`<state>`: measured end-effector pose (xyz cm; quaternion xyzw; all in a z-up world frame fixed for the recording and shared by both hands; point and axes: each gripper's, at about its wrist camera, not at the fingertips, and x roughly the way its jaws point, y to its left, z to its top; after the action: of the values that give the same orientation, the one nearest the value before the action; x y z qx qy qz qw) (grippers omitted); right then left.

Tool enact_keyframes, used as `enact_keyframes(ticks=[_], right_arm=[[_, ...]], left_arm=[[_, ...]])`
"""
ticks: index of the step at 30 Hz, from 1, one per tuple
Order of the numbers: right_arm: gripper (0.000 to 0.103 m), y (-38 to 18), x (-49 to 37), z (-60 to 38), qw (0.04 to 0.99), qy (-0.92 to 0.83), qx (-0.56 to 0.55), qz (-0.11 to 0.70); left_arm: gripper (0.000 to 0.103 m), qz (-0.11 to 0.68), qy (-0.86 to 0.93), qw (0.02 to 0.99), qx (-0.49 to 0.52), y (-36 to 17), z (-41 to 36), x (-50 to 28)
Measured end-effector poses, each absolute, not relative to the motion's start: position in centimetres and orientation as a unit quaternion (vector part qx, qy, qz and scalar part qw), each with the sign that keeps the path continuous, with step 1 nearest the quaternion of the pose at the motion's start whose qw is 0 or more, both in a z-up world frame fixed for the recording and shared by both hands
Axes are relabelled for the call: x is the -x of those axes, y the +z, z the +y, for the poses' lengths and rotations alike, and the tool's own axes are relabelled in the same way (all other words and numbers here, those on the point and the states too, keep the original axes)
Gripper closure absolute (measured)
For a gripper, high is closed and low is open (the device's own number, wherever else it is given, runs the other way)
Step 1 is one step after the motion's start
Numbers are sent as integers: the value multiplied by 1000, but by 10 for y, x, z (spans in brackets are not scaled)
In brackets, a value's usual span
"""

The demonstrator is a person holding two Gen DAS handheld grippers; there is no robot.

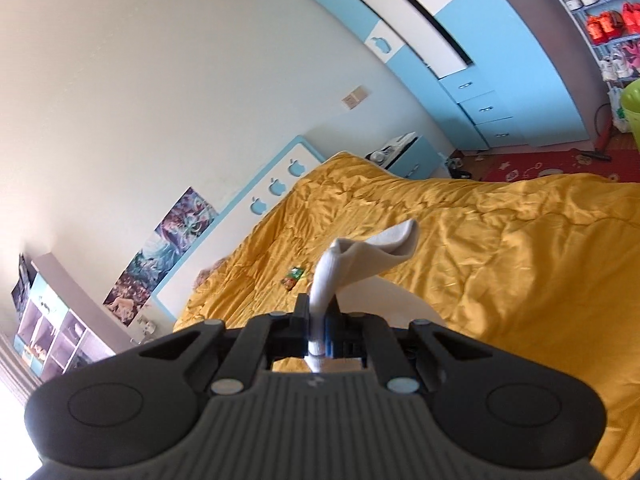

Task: Fold small clothes
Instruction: 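Fold the held sleeve across the body toward the left tool and release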

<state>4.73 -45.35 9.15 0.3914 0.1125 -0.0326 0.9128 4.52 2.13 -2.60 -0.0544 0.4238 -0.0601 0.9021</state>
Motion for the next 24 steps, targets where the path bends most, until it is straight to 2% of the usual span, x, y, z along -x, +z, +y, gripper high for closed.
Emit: enact_keyframes(ticks=[10,24], right_arm=[[101,121,-121,-311,910,64,-366,182],[101,127,-193,-133,898,173,-303,268]], left_arm=[[51,424,-25,901,92,-27,69,-36],[51,407,13,903,138,-22,129,-24]])
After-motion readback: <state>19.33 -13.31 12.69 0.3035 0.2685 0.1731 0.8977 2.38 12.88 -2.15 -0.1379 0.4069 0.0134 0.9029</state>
